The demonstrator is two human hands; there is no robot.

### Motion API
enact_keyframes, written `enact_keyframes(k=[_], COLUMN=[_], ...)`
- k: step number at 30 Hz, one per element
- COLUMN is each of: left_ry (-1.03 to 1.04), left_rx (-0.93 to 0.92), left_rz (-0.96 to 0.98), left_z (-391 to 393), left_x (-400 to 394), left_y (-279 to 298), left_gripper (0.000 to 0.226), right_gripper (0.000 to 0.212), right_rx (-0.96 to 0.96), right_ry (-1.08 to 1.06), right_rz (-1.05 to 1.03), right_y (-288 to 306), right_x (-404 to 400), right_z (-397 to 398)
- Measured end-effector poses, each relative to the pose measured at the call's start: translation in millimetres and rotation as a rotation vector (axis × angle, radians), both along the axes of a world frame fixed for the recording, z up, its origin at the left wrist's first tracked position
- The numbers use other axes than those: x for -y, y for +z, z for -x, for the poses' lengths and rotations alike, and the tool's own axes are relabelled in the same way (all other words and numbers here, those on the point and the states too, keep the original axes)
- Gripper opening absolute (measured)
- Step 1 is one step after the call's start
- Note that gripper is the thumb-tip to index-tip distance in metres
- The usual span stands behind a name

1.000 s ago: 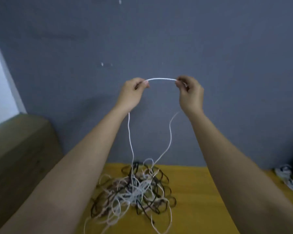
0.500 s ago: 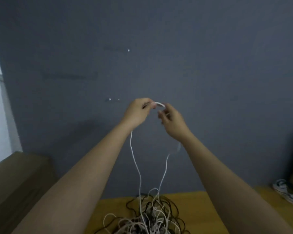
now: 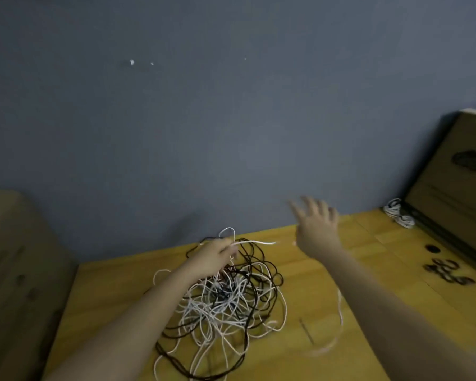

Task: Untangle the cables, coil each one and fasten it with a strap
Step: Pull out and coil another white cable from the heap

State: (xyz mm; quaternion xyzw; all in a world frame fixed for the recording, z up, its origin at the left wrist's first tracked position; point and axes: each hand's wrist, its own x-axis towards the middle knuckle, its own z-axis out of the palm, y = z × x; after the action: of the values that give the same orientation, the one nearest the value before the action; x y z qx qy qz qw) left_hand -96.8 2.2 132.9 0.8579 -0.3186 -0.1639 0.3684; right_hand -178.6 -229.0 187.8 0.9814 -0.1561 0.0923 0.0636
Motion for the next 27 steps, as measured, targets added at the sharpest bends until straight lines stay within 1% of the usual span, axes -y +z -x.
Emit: enact_keyframes(k=[1, 2, 3, 4, 5, 8, 9, 10, 11, 13, 14, 15, 16, 18, 20, 22, 23, 24, 25, 26, 27], left_ry=[-0.026, -0.068, -0.102, -0.111, -0.093, -0.013, -0.004, -0.004, -0.006, 0.011, 0.045, 0.084, 0.103, 0.057, -0.014, 0.032, 0.072, 0.096, 0.111, 0.118, 0.111], left_rx=[0.061, 0.132, 0.199, 0.256, 0.312, 0.418, 0.424, 0.428, 0.407, 0.300, 0.186, 0.054, -0.061, -0.196, -0.243, -0.259, -0.244, -0.190, -0.112, -0.030, 0.051], left_rz=[-0.031, -0.087, -0.154, -0.218, -0.263, -0.295, -0.284, -0.271, -0.244, -0.136, -0.036, 0.072, 0.154, 0.214, 0.227, 0.284, 0.328, 0.364, 0.381, 0.400, 0.417], left_z=[-2, -3, -3, -4, -6, -17, -19, -20, -19, -14, -12, -10, -7, -4, -2, -6, -11, -16, -20, -22, -25], left_x=[9, 18, 25, 31, 34, 34, 35, 36, 38, 39, 38, 35, 33, 26, 23, 25, 27, 30, 33, 37, 40], left_y=[6, 11, 15, 16, 17, 16, 17, 18, 20, 21, 20, 17, 14, 1, -7, 4, 15, 30, 50, 72, 93], left_gripper=[0.031, 0.030, 0.028, 0.026, 0.024, 0.022, 0.021, 0.021, 0.022, 0.026, 0.029, 0.029, 0.027, 0.024, 0.026, 0.026, 0.025, 0.026, 0.027, 0.029, 0.030], right_gripper=[0.070, 0.067, 0.060, 0.050, 0.043, 0.040, 0.036, 0.030, 0.026, 0.024, 0.024, 0.025, 0.025, 0.025, 0.025, 0.024, 0.024, 0.023, 0.022, 0.026, 0.041], right_rx=[-0.004, -0.010, 0.001, 0.020, 0.019, 0.056, 0.082, 0.097, 0.104, 0.116, 0.161, 0.228, 0.320, 0.572, 0.844, 1.047, 1.056, 0.977, 0.817, 0.621, 0.485], right_ry=[0.162, 0.314, 0.435, 0.507, 0.520, 0.327, 0.294, 0.284, 0.296, 0.300, 0.273, 0.256, 0.249, 0.201, 0.100, 0.057, 0.069, 0.057, -0.016, -0.093, -0.107], right_rz=[-0.001, -0.044, -0.154, -0.309, -0.467, -0.834, -0.930, -0.981, -0.946, -0.724, -0.633, -0.594, -0.603, -0.737, -0.867, -0.939, -0.944, -0.884, -0.716, -0.507, -0.325], right_y=[-9, -17, -25, -31, -34, -32, -29, -26, -22, -19, -16, -10, -2, 27, 66, 102, 114, 121, 124, 123, 121], right_x=[-13, -26, -36, -43, -48, -59, -62, -65, -67, -63, -59, -56, -52, -46, -36, -21, -14, -6, 0, 3, 4], right_z=[2, 3, 4, 6, 8, 7, 4, 0, -3, -12, -17, -20, -24, -33, -46, -57, -61, -65, -66, -64, -63])
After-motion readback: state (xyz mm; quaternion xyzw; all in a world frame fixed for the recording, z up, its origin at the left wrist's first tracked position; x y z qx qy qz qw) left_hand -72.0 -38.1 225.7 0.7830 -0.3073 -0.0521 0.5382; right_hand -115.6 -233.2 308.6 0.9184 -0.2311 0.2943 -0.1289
